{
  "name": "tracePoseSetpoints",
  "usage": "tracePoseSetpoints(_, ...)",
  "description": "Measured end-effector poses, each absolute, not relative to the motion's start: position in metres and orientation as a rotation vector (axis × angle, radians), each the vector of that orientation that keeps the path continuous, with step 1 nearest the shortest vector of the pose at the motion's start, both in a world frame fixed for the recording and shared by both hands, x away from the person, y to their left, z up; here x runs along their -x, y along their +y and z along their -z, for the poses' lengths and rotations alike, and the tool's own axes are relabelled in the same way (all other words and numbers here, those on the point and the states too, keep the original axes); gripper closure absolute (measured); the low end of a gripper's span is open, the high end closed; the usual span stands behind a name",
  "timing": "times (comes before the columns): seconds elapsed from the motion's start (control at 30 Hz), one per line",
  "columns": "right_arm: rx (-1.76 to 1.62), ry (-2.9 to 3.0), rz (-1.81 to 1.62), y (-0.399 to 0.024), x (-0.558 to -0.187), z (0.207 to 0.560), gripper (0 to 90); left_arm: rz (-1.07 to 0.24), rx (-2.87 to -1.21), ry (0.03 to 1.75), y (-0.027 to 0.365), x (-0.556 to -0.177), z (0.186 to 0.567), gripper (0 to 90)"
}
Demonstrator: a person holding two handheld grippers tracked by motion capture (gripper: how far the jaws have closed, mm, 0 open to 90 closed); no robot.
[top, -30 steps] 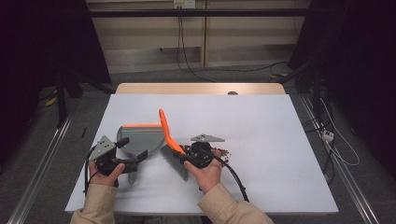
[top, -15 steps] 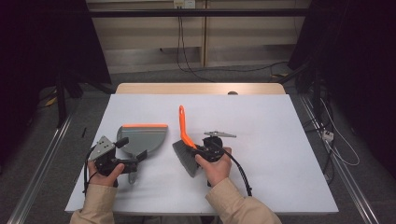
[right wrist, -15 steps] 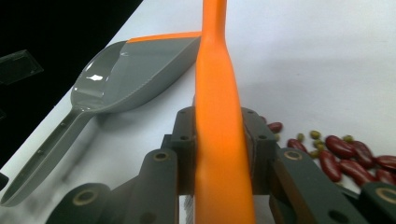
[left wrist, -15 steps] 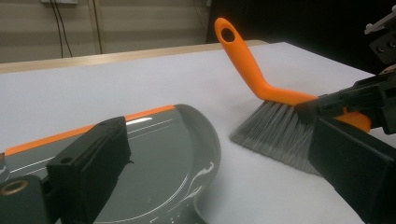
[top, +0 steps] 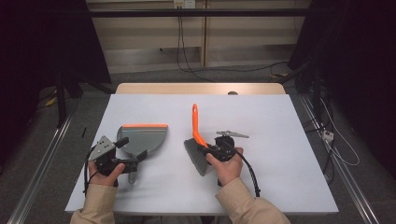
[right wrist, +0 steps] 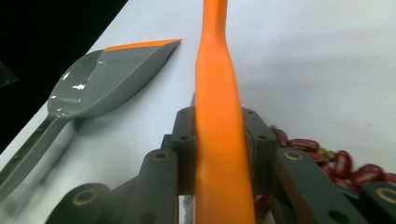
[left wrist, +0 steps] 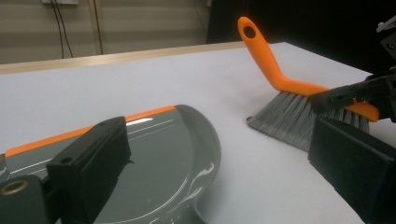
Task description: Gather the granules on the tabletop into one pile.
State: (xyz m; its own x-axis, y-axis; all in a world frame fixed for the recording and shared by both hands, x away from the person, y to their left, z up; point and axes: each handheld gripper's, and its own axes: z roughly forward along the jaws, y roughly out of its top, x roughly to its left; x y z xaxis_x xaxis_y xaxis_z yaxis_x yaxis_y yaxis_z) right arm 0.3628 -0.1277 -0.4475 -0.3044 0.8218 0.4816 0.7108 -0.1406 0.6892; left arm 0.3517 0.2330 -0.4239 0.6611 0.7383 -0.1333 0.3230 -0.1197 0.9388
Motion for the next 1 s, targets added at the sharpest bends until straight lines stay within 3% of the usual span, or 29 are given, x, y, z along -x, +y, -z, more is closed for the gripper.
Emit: tracePoseSetpoints(1.0,-1.798,1.910,-1.386,-0.163,-0.358,0.444,71.1,-0.442,-1.713,0.865,0.232,-0.352,0.424,5.4)
